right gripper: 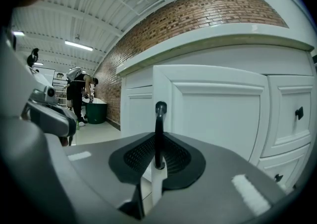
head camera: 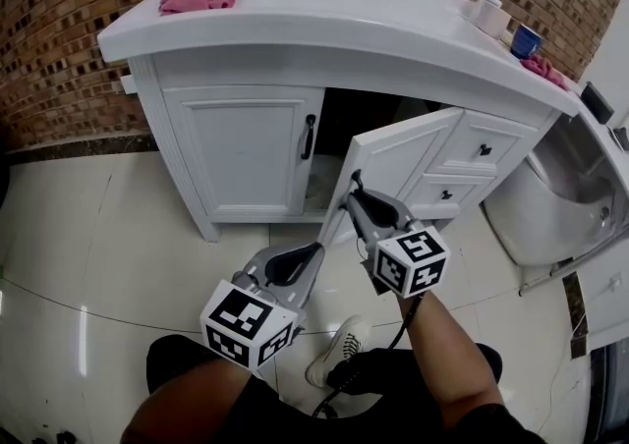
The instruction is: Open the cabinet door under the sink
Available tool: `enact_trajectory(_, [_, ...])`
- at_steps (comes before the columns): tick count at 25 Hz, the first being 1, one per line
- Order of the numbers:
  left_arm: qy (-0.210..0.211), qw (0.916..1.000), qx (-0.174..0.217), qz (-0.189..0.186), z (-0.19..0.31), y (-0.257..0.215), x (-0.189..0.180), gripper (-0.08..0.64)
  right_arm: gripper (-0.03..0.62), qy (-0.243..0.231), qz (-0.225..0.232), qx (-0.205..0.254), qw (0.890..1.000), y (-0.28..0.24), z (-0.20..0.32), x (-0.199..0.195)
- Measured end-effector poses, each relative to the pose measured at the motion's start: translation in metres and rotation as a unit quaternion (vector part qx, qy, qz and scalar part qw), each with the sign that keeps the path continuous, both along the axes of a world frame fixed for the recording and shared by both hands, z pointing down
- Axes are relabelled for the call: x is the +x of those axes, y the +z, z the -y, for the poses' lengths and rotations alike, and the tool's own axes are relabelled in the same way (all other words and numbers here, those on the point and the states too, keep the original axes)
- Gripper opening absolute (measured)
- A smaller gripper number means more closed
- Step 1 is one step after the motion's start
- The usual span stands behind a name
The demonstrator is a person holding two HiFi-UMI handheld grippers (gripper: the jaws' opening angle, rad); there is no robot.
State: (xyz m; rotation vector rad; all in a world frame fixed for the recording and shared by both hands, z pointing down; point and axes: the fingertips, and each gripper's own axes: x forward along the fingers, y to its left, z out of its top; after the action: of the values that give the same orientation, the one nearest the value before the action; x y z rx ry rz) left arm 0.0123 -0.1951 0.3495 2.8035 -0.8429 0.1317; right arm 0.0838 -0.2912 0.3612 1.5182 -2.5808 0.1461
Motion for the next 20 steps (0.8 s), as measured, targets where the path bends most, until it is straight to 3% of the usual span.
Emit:
enact_trajectory(10, [-0.005, 0.9995, 0.025, -0.021, -0.021, -0.023, 0.016, 0.003, 0.048, -0.027, 0.002, 0.009, 1.000, 0.000, -0.040, 0.020])
enact_trajectory(20, [0.010, 0.9997, 0.021, 0.001, -0.029, -0.013, 0.047, 0.003, 0.048, -0.050, 0.007, 0.015, 0.999, -0.001, -0.075, 0.048])
